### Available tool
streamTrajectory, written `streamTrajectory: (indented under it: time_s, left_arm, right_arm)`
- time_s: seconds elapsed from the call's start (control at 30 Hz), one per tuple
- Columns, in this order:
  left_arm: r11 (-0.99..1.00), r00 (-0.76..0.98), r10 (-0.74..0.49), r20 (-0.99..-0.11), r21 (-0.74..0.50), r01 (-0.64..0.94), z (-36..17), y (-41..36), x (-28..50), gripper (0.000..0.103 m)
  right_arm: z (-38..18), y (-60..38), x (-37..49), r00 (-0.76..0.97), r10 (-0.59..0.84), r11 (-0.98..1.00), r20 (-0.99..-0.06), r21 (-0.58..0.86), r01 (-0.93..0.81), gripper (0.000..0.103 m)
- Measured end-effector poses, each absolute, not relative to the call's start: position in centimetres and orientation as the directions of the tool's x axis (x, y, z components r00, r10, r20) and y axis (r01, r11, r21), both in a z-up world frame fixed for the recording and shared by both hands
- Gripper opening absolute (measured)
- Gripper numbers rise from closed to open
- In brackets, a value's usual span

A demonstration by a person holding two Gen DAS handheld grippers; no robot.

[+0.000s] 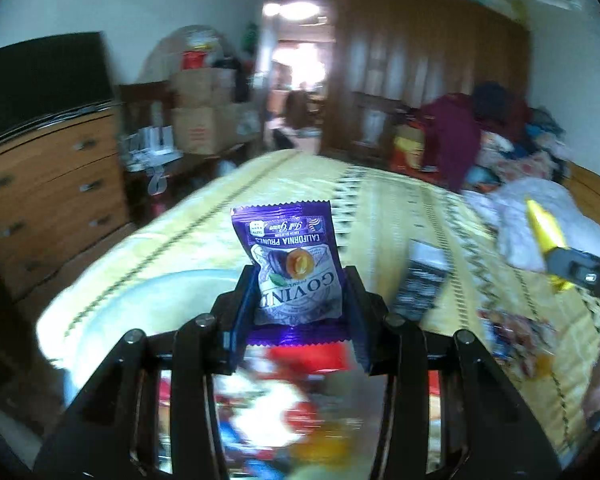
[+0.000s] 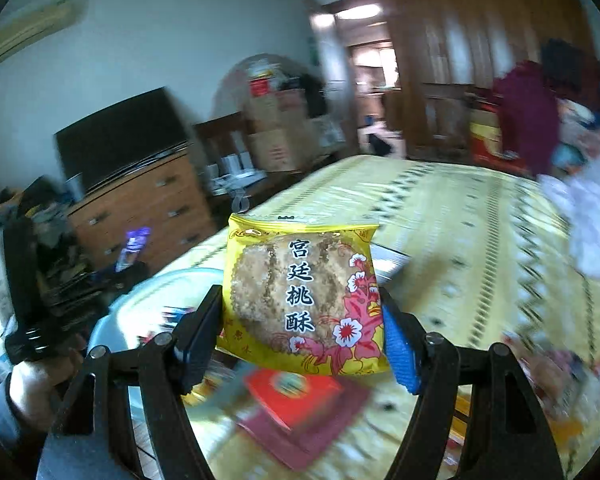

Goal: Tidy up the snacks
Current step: 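Carry both packets over the glass bowl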

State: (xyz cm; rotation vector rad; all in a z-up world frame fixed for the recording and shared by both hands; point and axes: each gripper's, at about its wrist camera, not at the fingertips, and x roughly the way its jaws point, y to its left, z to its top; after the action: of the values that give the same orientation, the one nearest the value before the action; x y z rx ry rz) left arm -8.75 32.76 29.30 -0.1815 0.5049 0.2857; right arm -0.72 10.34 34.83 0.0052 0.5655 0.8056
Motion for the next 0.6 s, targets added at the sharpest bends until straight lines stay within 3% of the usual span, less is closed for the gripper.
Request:
streamTrajectory:
  time_s: [0.2, 0.6]
  left_arm:
    - [0.897, 0.765, 0.310, -0.564, -0.093, -0.432, 26.8, 37.6, -9.4, 0.043]
    - [0.875, 0.722, 0.311, -0.618, -0.111, -0.472, 24.1, 40.9, -10.1, 0.043]
  right_arm:
    - [34.7, 20.8, -0.2, 0.398, 0.750, 0.583, -0.529, 0.243, -0.775, 0.076]
    - [30.9, 31.9, 1.3, 0.249, 0.733, 0.513, -0.633, 0.275, -0.813, 0.076]
